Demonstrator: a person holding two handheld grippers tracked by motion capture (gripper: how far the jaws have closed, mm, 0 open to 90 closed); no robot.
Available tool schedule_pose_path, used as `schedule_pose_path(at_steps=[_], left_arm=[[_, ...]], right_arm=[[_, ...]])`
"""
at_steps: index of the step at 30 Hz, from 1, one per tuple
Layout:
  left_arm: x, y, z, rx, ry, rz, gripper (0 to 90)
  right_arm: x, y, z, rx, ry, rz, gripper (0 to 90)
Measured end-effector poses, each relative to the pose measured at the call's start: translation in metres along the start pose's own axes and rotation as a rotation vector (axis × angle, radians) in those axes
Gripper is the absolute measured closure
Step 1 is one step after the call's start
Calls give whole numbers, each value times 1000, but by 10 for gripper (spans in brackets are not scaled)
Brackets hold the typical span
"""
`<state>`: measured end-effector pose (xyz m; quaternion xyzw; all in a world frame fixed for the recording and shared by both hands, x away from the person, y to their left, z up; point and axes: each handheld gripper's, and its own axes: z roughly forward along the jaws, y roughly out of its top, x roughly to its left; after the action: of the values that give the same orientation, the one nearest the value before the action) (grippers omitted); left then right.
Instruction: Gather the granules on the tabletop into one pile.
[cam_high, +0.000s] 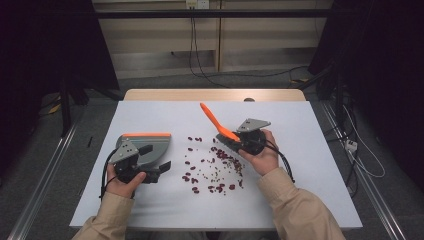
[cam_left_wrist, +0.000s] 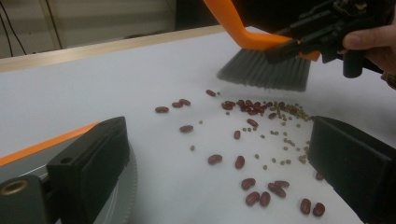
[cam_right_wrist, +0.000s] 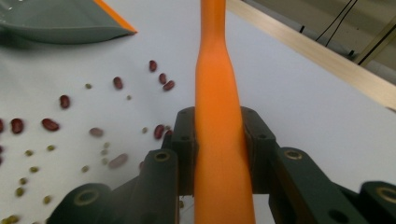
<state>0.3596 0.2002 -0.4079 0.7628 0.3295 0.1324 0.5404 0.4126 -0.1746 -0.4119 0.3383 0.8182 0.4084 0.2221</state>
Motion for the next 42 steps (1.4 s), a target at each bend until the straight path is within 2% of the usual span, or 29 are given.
schedule_pose_path(at_steps=[8,10,12,16,17,19,24,26,33,38,40,42], left_arm=[[1,0,0,-1,-1,-5,55],[2,0,0,-2,0,-6,55],[2,-1,0,-3,-2,-6,55],[2,-1,-1,-2,4,-11,55],[2,-1,-1,-3,4,-11,55],[3,-1,-1,-1,4,-9,55],[3,-1,-1,-3,7,-12,55],[3,-1,-1,-3,7,-11,55],[2,-1,-1,-4,9,-11,55],[4,-1,-2,-6,2,-20,55],[5,-1,-2,-9,4,-27,55],[6,-1,-1,-9,6,-22,55]], right_arm=[[-24,7,30,-13,-22,-15,714],[-26,9,38,-20,-17,-21,714],[-26,11,45,-11,-30,-62,714],[-25,7,56,-1,10,-70,715],[-24,7,56,-2,31,-67,715],[-20,7,54,17,48,-97,715],[-10,5,47,24,110,-137,715],[-6,4,43,28,124,-167,715],[6,-1,31,23,176,-197,715],[11,-3,25,24,219,-195,715],[14,-3,23,28,217,-213,715],[14,-4,23,19,229,-199,715]])
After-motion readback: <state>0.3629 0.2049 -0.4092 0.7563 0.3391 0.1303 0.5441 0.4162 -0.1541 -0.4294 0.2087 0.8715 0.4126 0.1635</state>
